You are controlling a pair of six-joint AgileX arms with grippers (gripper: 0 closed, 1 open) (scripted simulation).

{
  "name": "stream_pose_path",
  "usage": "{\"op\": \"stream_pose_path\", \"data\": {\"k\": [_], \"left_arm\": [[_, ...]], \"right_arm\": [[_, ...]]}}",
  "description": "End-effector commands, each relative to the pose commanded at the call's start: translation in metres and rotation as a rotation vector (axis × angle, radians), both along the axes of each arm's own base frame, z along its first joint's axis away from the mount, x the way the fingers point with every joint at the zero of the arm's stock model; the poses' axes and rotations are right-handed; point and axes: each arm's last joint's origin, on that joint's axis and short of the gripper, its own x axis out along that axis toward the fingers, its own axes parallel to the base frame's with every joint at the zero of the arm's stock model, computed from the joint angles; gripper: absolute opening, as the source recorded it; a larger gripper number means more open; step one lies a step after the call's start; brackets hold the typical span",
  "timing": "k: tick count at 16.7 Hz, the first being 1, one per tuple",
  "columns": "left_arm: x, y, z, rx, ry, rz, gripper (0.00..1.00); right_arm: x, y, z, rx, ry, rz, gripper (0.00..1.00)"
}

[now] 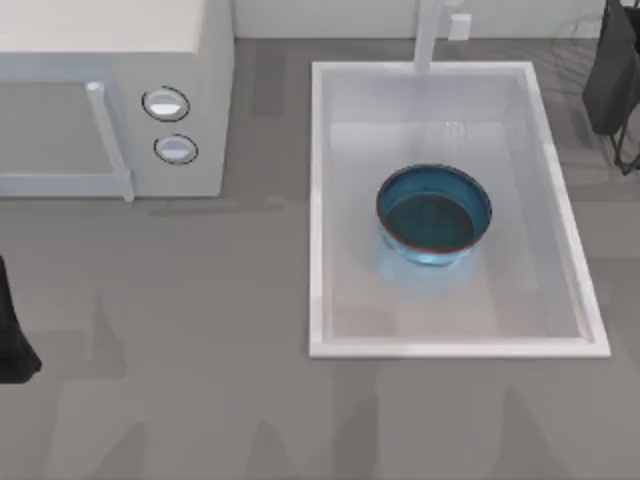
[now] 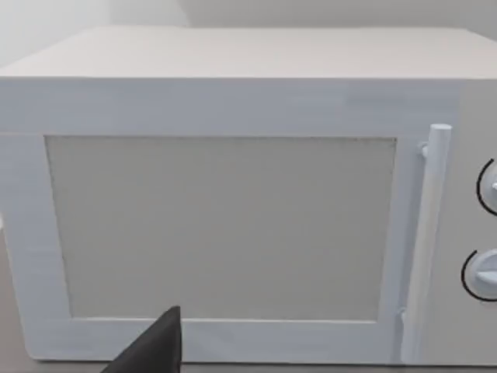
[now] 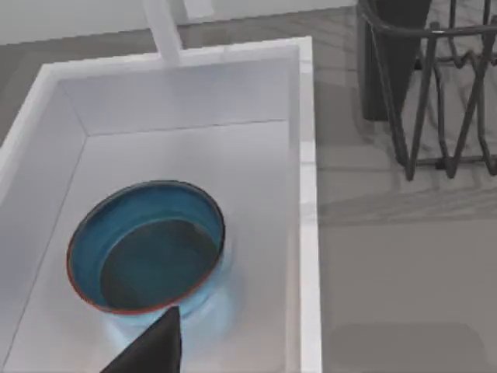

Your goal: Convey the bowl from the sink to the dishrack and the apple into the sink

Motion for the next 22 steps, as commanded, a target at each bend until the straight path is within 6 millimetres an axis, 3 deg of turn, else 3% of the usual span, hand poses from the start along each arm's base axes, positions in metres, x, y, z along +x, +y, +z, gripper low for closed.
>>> {"op": "stream_pose_path", "data": {"k": [4,8,12,15,18,22], "left_arm": [[0.0,0.0,0.0,0.0,0.0,0.0,1.0],[0.0,0.0,0.0,0.0,0.0,0.0,1.0],[0.0,0.0,0.0,0.0,0.0,0.0,1.0],[0.0,0.0,0.0,0.0,0.0,0.0,1.0],[0.0,0.0,0.0,0.0,0.0,0.0,1.0],[0.0,0.0,0.0,0.0,0.0,0.0,1.0]], "right_arm": [[0.062,0.026,0.028,0.056,0.36,0.044,1.0],[0.142,0.071,0.024,0.06,0.729,0.049,1.0],[0.218,0.128,-0.01,0.007,0.989,0.027,1.0],[0.26,0.172,-0.042,-0.05,1.069,0.014,1.0],[0.287,0.209,-0.068,-0.102,1.054,0.012,1.0],[0.307,0.241,-0.091,-0.151,0.973,0.015,1.0]]}}
